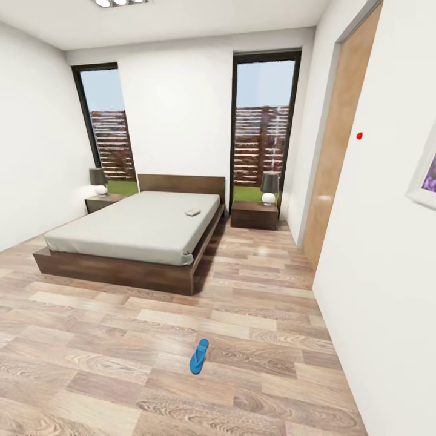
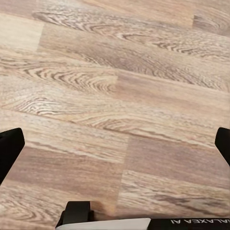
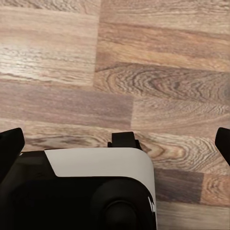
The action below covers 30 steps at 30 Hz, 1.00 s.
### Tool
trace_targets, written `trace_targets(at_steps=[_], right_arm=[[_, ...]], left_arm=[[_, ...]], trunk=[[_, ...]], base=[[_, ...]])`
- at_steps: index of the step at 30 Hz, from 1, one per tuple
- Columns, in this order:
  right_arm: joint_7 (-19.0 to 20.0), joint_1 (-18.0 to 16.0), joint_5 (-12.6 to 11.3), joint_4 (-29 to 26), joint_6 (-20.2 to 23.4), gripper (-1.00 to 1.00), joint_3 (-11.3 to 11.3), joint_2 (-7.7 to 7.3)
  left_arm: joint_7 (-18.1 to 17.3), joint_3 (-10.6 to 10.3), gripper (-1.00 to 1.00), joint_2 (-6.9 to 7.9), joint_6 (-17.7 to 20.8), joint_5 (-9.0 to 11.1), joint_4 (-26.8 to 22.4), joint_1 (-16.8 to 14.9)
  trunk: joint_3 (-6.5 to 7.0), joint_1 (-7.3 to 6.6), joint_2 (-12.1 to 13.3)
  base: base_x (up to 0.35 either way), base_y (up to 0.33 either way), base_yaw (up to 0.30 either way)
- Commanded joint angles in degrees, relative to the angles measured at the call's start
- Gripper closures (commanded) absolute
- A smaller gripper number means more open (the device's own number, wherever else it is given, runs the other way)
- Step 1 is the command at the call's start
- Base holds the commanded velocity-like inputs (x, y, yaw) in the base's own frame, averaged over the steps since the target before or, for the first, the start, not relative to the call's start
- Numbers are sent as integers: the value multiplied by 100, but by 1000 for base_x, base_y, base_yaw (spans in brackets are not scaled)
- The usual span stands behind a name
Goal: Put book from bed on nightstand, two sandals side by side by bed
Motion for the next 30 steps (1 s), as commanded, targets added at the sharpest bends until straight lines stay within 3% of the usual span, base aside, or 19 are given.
trace_targets(at_steps=[1, 13, 30], right_arm=[[3, -3, -6, -3, -3, -100, -18, 2], [5, -4, -6, -1, -3, -100, -12, 2], [5, -4, 30, -2, -45, -100, 18, 2]], left_arm=[[-1, 1, -100, -1, -19, 12, 3, -2], [-1, 1, -100, -1, -18, 12, 3, -4], [-1, 1, -100, -1, -20, 13, 3, -2]], trunk=[[-15, 0, -3], [-122, 0, -3], [-240, 0, -3]], base=[[0, 0, 0], [0, 0, -19], [0, 0, -129]])
